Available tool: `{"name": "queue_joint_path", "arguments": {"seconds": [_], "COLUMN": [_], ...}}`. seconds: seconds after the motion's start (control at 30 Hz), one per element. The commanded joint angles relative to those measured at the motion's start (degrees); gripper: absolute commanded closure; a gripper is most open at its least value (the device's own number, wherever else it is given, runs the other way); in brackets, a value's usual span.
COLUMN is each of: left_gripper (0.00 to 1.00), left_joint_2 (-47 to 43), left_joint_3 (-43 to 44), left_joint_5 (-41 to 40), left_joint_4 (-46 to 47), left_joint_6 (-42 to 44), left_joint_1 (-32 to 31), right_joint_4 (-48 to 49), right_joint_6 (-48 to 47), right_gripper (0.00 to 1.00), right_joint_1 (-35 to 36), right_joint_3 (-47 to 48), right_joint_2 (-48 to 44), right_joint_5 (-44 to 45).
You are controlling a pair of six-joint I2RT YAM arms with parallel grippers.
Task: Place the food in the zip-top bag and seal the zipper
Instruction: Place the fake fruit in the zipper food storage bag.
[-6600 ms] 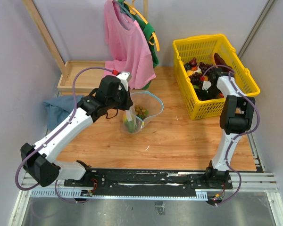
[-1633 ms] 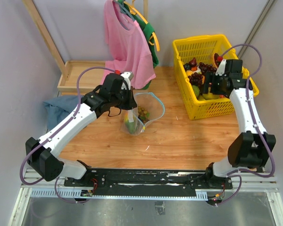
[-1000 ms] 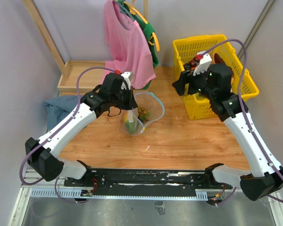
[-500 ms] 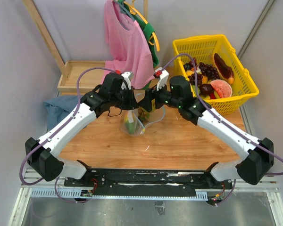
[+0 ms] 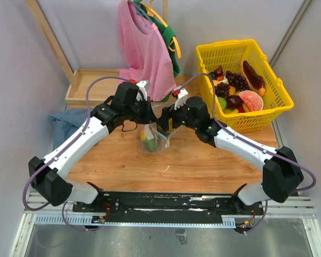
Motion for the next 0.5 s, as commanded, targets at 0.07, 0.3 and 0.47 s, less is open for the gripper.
{"name": "queue_joint_path", "arguments": {"seconds": [0.07, 0.3, 0.47], "left_gripper": [1.00, 1.00, 1.00], "left_joint_2": [-1.52, -1.82, -2.49], "left_joint_3": [-0.54, -0.47, -0.67], "left_joint_5": [1.72, -0.13, -1.27], "left_joint_4": [1.78, 1.12, 0.82], "left_joint_6": [-0.91, -0.88, -1.18], "left_joint_1": [-0.25, -0.25, -0.24], "right_joint_4": [5.42, -2.16, -11.37], "right_joint_6": [-0.53, -3.20, -3.32], "right_gripper": [0.12, 0.05, 0.09], "right_joint_1": [0.71, 0.50, 0.45], "right_joint_3": [1.08, 2.13, 3.31], "right_joint_2": [0.24, -4.99, -10.99], "right_joint_5": [-0.33, -0.80, 2.63]}}
